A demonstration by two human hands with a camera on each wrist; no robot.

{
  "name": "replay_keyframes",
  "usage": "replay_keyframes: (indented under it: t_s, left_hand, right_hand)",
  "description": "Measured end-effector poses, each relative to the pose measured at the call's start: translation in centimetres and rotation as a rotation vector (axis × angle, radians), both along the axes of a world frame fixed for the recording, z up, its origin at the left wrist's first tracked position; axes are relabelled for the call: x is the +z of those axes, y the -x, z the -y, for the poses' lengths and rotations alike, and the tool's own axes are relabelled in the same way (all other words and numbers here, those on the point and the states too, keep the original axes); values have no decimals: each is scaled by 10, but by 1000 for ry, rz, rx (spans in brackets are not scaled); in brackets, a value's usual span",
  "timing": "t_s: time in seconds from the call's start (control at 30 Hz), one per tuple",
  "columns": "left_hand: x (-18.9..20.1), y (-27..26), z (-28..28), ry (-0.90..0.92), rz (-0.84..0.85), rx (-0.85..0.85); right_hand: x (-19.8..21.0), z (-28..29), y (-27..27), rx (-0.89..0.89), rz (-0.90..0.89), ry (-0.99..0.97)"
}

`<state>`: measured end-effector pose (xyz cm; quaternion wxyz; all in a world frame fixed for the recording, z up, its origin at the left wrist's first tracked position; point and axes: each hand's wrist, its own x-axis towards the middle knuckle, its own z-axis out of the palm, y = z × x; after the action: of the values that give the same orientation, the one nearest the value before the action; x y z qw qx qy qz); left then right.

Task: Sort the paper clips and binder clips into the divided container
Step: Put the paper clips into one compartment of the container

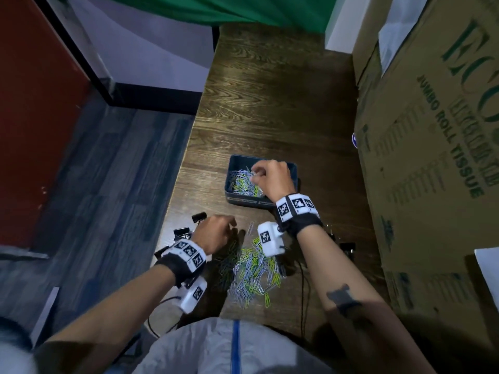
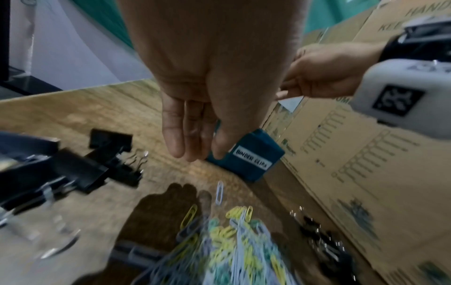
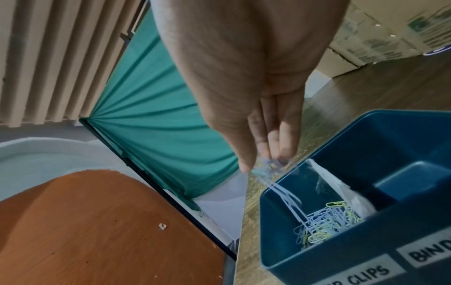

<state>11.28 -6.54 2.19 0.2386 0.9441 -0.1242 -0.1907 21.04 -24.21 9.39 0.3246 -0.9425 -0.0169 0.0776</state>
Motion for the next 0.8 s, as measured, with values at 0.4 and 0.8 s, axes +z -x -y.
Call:
replay_keyframes:
  t_s: [0.4, 0.8]
  left_hand:
    - [-50, 75, -12, -175, -241, -105]
    - [-65, 81, 17, -159, -156, -119]
  right_hand:
    - [-89, 51, 129, 35, -492, 192]
    - [-143, 53, 204, 182, -445, 290]
